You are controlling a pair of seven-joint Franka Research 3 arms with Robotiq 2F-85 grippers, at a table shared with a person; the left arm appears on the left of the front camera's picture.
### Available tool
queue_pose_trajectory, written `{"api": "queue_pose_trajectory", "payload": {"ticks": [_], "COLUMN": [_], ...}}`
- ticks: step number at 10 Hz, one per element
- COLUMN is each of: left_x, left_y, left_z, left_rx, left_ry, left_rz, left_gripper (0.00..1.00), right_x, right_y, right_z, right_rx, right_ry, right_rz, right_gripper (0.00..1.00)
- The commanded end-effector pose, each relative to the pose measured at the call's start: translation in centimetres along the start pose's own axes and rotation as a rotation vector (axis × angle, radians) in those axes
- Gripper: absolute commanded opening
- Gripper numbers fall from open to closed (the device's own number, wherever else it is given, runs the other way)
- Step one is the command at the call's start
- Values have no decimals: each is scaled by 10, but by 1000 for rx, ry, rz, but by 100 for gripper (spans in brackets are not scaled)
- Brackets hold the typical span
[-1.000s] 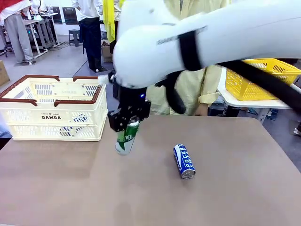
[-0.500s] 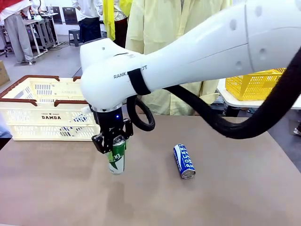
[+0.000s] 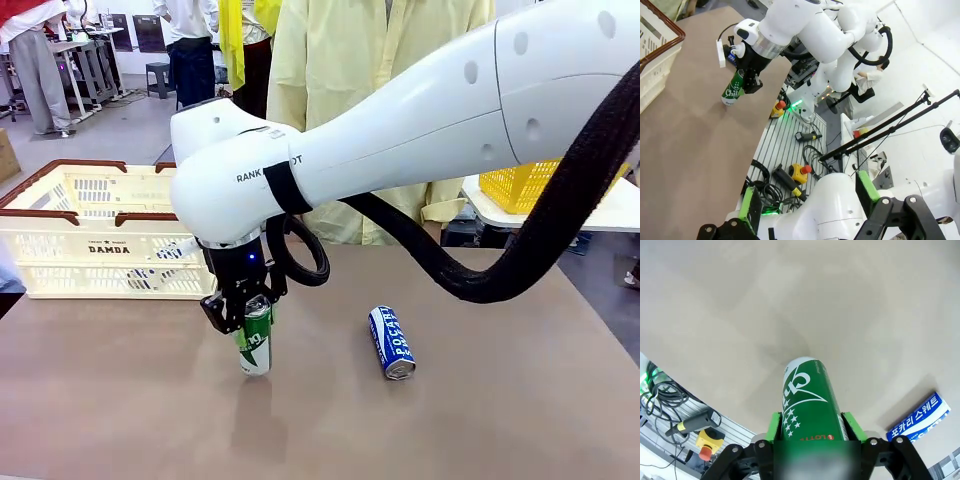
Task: Place the drinks into the Shopping basket.
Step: Pick up one drink and place it into the Shopping basket.
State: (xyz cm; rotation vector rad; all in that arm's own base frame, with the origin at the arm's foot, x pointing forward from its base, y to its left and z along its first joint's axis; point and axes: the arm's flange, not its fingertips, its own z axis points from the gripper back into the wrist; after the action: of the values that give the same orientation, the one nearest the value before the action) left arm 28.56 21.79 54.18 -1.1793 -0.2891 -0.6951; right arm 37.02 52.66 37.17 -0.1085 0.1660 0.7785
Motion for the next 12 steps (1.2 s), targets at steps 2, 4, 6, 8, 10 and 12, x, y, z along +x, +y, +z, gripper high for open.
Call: {"api": "queue_pose_trajectory", "payload": {"ticks": [2,4,6,8,10,12], "left_x": [2,2,2,2,2,2], "left_y": [-2,-2,-2,-2,-2,-2], "left_z": [-1,-1,-1,-1,-1,-1], "left_rx": [-1,-1,-1,-1,-1,-1], "left_ry": [-19,-19,-19,-19,-19,-19], "left_rz": [7,7,7,7,7,7], "left_gripper": [100,100,100,100,100,100], "right_x": [-9,-11,-21,-65,-149,-272], "right_y": [-1,-4,-16,-61,-145,-278], "right_z": [-1,2,19,79,135,136], "right_rx": [-22,-16,1,80,178,393], "right_ry": [-9,-17,-38,-95,-176,-251], "right_rz": [-14,-18,-23,-63,-172,-374], "right_gripper": [100,100,100,100,100,100]}}
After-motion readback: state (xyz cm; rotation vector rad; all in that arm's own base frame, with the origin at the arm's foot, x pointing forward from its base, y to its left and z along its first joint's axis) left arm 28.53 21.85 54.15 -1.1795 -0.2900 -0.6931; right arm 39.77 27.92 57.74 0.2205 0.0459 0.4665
